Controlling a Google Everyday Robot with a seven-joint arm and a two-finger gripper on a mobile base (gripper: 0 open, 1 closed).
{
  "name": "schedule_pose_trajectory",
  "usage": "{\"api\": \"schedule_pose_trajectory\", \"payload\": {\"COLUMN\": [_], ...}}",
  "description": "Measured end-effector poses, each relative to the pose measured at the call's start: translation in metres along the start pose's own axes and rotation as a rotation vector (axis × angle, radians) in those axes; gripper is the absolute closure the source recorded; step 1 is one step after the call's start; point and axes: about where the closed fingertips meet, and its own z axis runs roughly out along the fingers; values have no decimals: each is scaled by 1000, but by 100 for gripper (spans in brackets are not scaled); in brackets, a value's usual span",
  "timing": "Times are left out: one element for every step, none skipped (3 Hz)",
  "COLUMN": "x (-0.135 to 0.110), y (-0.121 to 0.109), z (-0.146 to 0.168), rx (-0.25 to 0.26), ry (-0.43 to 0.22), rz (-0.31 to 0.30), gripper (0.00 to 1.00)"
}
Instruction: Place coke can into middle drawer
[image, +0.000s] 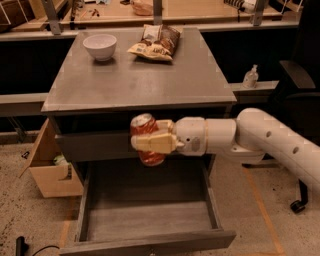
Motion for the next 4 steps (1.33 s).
{"api": "schedule_pose_trajectory", "payload": {"x": [83,81,118,187], "y": [-7,-7,-29,-65], "z": [21,21,30,41], "rx": [22,21,46,82], "ry": [203,200,251,358], "rz": [1,1,37,93], "gripper": [100,100,100,100]}}
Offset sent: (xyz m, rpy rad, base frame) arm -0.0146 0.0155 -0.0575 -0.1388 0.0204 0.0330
